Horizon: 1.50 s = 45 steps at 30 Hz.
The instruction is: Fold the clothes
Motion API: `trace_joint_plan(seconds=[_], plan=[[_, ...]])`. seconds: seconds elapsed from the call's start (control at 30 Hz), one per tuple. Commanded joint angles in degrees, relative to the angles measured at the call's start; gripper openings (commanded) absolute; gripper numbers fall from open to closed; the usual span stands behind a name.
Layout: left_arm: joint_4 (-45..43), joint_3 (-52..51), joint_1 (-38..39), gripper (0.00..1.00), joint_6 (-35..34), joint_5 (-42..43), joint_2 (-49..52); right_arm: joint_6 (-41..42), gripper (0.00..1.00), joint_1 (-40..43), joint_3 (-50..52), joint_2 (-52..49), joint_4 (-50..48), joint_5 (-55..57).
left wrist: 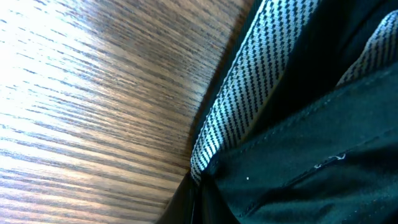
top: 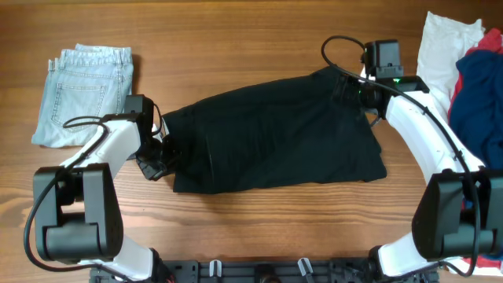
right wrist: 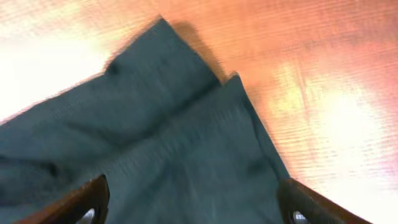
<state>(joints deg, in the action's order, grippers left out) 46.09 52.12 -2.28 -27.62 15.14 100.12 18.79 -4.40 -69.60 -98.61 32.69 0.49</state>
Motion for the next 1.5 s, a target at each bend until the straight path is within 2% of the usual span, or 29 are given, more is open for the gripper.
trace_joint_plan(seconds=[0.0, 0.2, 0.33, 0.43, 0.57, 0.63, 0.67, 0.7, 0.73, 0.77, 0.83, 1.13, 1.33, 1.47], plan=[[-2.2, -3.1, -1.4, 0.04, 0.6, -11.3, 3.8, 4.5, 0.84, -0.2, -0.8, -3.9, -1.1, -3.7], [-2.4, -3.1, -1.4, 0.04, 0.4, -11.1, 3.8, 11.3, 0.8, -0.2, -0.8, -9.3, -4.4, -7.0], [-2.4, -3.1, -1.4, 0.04, 0.4, -11.1, 3.8, 13.9, 0.73, -0.2, -0.8, -9.9, -9.1, -7.0], [-2.7, -3.1, -1.4, 0.04, 0.4, -11.1, 3.8, 16.3, 0.62, -0.2, -0.8, -10.3, -9.7, -7.0], [-2.8, -3.1, -1.4, 0.04, 0.4, -11.1, 3.8, 17.4, 0.61, -0.5, -0.4, -12.8, -9.4, -7.0], [-2.8, -3.1, -1.4, 0.04, 0.4, -11.1, 3.8, 17.5, 0.49, -0.6, -0.4, -13.6, -9.5, -7.0], [-2.8, -3.1, -1.4, 0.04, 0.4, -11.1, 3.8, 17.9, 0.37, -0.6, -0.4, -13.6, -9.6, -7.0], [-2.8, -3.1, -1.4, 0.04, 0.4, -11.1, 3.8, 18.5, 0.3, -0.6, -0.5, -13.4, -9.7, -7.1], [-2.8, -3.1, -1.4, 0.04, 0.4, -11.1, 3.8, 18.7, 0.15, -0.6, -0.5, -13.2, -9.6, -7.0], [-2.8, -3.1, -1.4, 0.04, 0.4, -11.1, 3.8, 18.7, 0.09, -0.6, -0.5, -12.8, -9.5, -7.2], [-2.8, -3.1, -1.4, 0.04, 0.4, -11.1, 3.8, 18.5, 0.05, -0.6, -0.5, -11.3, -8.7, -7.0], [-3.4, -3.1, -1.4, 0.04, 0.4, -11.1, 3.8, 15.7, 0.04, -0.5, -0.6, -0.5, -11.9, -4.9], [-3.5, -3.1, -1.4, 0.04, 0.4, -11.1, 3.8, 15.7, 0.05, -0.5, -0.6, -1.4, -15.1, -5.7], [-3.9, -3.1, -1.4, 0.04, 0.3, -11.2, 3.8, 15.8, 0.09, -0.5, -0.6, -3.8, -17.5, -5.6]])
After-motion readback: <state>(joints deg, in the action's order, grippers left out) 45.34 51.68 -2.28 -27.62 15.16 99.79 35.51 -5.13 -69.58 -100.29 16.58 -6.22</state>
